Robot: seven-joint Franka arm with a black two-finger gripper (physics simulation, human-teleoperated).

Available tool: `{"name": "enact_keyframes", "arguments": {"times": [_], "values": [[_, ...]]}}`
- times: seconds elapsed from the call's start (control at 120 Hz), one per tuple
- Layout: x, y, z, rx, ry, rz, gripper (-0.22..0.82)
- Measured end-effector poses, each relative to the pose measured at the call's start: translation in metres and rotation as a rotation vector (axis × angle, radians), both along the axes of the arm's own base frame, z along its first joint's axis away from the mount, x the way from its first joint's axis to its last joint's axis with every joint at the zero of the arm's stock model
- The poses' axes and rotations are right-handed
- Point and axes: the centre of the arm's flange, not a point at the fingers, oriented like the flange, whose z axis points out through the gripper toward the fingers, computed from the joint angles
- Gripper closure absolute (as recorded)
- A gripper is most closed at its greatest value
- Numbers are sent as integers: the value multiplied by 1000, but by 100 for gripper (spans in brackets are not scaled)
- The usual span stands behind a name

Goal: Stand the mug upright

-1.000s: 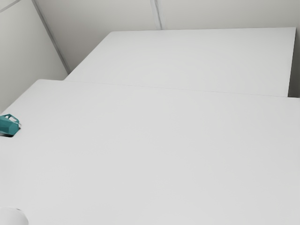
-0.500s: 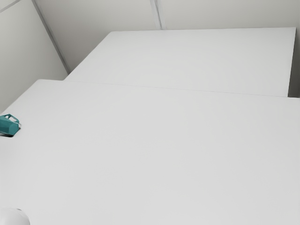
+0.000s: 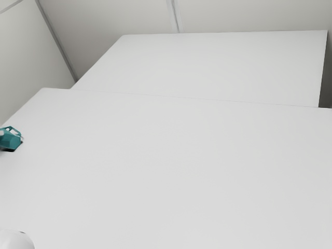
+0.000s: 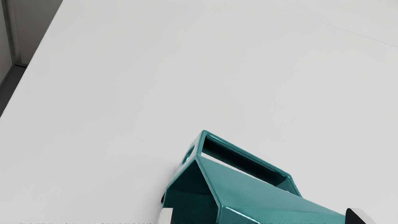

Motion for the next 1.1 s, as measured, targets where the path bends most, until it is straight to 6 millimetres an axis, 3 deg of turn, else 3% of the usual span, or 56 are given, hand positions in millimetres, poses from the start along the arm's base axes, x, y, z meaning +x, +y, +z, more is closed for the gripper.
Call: {"name": "enact_keyframes", "arguments": {"times": [0.242,0.35,0.517,0.625,0.875,1.1], "values": [[-9,-8,-11,-157,-30,-30,1],[-13,-10,-10,-201,-30,-45,15],[-11,-17,-9,-239,-22,-71,51],[-10,-20,-6,-257,-25,-77,63],[-4,-27,8,-268,-28,-88,75],[-2,-37,41,-223,29,-96,78]]}}
